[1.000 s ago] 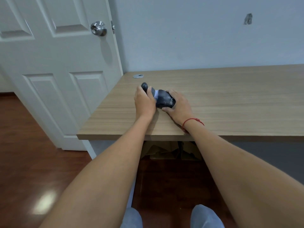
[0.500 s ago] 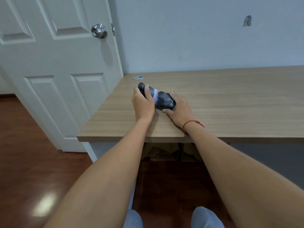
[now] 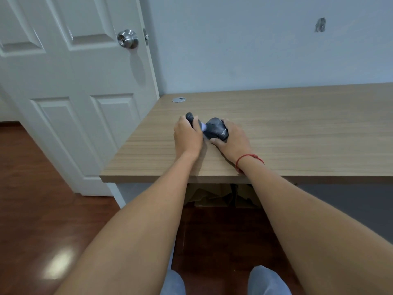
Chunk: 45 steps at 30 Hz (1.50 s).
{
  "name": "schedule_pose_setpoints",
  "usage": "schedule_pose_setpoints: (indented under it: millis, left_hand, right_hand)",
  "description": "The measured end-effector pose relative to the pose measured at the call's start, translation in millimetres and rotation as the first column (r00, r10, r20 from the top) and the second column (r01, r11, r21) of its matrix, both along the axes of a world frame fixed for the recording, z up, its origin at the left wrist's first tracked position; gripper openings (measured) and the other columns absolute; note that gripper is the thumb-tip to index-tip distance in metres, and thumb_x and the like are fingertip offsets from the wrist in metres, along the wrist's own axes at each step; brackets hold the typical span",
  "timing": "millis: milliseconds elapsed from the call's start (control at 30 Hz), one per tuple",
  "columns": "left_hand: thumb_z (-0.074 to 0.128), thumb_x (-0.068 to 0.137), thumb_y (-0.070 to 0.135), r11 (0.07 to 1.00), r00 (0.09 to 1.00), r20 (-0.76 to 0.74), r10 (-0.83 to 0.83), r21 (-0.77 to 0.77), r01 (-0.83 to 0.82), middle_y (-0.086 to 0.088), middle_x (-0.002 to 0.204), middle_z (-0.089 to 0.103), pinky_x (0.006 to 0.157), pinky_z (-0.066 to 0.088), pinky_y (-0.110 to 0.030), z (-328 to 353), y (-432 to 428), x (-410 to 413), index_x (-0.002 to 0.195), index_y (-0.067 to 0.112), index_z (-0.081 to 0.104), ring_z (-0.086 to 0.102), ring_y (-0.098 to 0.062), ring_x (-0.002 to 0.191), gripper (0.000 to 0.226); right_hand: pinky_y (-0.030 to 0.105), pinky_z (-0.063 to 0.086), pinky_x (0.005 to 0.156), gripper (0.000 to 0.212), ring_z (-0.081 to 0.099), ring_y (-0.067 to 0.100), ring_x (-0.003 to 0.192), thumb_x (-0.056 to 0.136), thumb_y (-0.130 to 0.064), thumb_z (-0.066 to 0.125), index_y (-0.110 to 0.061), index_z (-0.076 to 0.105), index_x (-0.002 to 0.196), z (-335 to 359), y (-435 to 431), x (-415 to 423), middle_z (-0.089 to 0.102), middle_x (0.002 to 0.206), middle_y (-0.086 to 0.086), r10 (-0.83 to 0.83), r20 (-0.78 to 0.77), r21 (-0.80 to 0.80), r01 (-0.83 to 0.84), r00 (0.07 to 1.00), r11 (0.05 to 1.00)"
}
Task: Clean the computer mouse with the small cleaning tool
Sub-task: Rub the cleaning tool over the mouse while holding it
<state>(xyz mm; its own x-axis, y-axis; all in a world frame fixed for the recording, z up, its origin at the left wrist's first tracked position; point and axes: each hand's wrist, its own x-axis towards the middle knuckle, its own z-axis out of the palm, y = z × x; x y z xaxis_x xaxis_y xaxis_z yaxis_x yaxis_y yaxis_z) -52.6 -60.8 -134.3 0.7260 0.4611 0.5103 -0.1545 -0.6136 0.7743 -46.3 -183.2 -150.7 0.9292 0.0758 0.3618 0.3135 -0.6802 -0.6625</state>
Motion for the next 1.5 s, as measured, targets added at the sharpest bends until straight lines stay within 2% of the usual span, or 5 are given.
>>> schedule_pose_setpoints:
  millis: [133, 833, 967, 1133, 1500]
  left_hand:
    - [0.052, 0.096, 0.027, 0.984, 0.963, 0.204, -0.176, 0.06, 0.167, -0.007, 0.081, 0.059, 0.068, 0.041, -0.022, 4, -9, -4, 0.087, 0.003, 0.055, 0.053, -0.017, 0.075, 0.026]
    - [0.054, 0.094, 0.024, 0.961, 0.951, 0.184, -0.248, 0.171, 0.218, 0.0, 0.075, 0.052, 0.061, 0.038, -0.013, 1, -12, -3, 0.08, 0.014, 0.047, 0.048, -0.012, 0.066, 0.019]
    - [0.053, 0.094, 0.025, 0.995, 0.992, 0.076, -0.096, 0.048, 0.093, -0.006, 0.075, 0.053, 0.068, 0.044, -0.035, -2, 3, 6, 0.078, 0.009, 0.049, 0.05, -0.023, 0.071, 0.023]
    - [0.054, 0.095, 0.025, 0.96, 0.934, 0.229, -0.273, 0.127, 0.249, -0.001, 0.079, 0.058, 0.066, 0.044, -0.02, 4, -13, -5, 0.088, 0.009, 0.054, 0.057, -0.015, 0.073, 0.017]
    - [0.054, 0.093, 0.026, 0.976, 0.97, 0.133, -0.203, 0.111, 0.189, -0.007, 0.076, 0.058, 0.061, 0.036, -0.023, 0, -11, -2, 0.081, 0.011, 0.05, 0.051, -0.018, 0.069, 0.021]
  right_hand:
    - [0.041, 0.048, 0.095, 0.053, 0.057, 0.027, 0.111, 0.08, -0.028, 0.072, -0.015, 0.051, 0.126, 0, 2, 0, 0.06, 0.12, 0.006, 0.01, 0.032, -0.021, -0.01, 0.999, 1.0]
    - [0.02, 0.031, 0.056, 0.031, 0.052, 0.014, 0.072, 0.07, -0.022, 0.081, -0.017, 0.056, 0.088, 5, -2, -2, 0.057, 0.083, -0.003, 0.035, 0.002, 0.12, -0.035, 0.999, 0.992]
    - [0.023, 0.036, 0.064, 0.045, 0.055, 0.018, 0.083, 0.068, -0.029, 0.083, -0.011, 0.061, 0.103, 2, -2, 0, 0.062, 0.094, 0.004, 0.005, 0.015, 0.089, -0.006, 1.0, 0.996]
    - [0.037, 0.051, 0.072, 0.037, 0.063, 0.024, 0.085, 0.068, -0.036, 0.079, -0.017, 0.061, 0.093, 4, 3, -2, 0.066, 0.091, 0.002, -0.008, -0.007, 0.04, 0.008, 1.0, 0.999]
    - [0.038, 0.035, 0.096, 0.049, 0.062, 0.025, 0.103, 0.073, -0.062, 0.065, -0.023, 0.066, 0.104, 9, 0, -8, 0.07, 0.102, 0.001, -0.182, -0.01, -0.149, 0.178, 0.983, 0.973]
